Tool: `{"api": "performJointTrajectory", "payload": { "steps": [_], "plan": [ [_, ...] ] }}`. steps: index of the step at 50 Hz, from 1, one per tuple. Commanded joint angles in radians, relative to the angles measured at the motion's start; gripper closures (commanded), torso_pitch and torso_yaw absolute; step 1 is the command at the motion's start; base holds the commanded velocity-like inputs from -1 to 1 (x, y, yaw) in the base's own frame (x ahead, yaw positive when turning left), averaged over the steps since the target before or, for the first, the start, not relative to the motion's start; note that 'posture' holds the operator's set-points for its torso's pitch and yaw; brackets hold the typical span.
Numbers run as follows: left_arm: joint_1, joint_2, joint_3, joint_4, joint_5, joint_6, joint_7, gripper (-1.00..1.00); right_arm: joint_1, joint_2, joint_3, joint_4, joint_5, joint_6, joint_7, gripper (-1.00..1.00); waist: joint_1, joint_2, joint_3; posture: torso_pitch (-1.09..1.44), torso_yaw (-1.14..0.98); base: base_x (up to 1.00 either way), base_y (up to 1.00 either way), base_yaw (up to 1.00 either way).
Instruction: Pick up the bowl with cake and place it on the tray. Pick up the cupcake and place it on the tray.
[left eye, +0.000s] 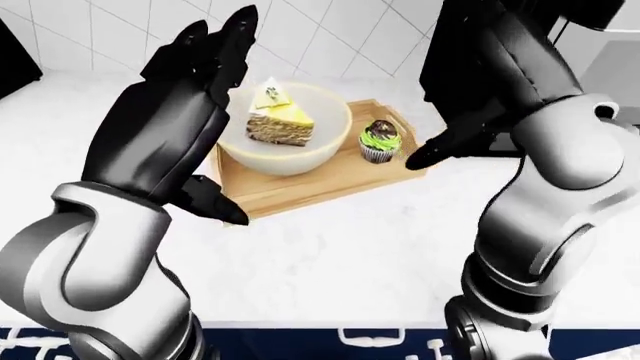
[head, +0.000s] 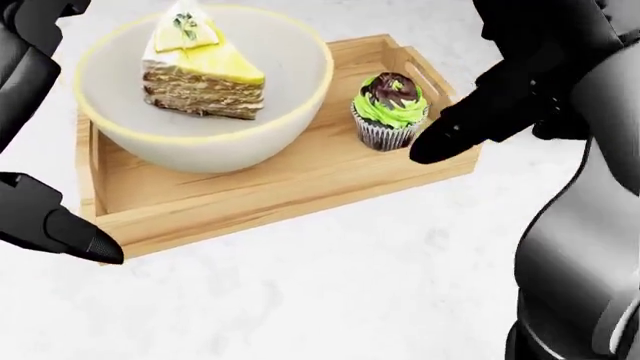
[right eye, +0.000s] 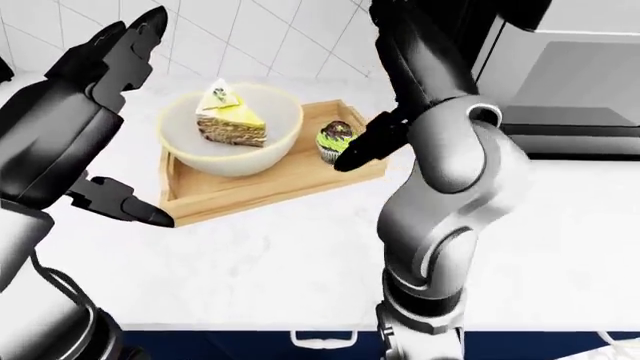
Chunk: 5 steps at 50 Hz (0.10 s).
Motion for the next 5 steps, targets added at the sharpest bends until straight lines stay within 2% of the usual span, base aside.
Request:
{"api": "performJointTrajectory", "payload": {
  "steps": [1, 5],
  "plan": [
    [-0.03, 0.002, 0.003, -0.027, 0.016, 0.002, -0.003, -1.0, 0.013, 0.003, 0.007, -0.049, -0.032, 0.0, 0.025, -1.0, -0.001, 0.014, -0.007, 0.0, 0.0, 0.0, 0.0, 0.0],
    [-0.077, 0.005, 0.007, -0.029, 0.029, 0.023, -0.034, -1.0, -0.011, -0.009, -0.008, -0.089, -0.052, 0.013, 0.078, -1.0, -0.001, 0.013, -0.003, 0.0, 0.0, 0.0, 0.0, 0.0]
  ]
}}
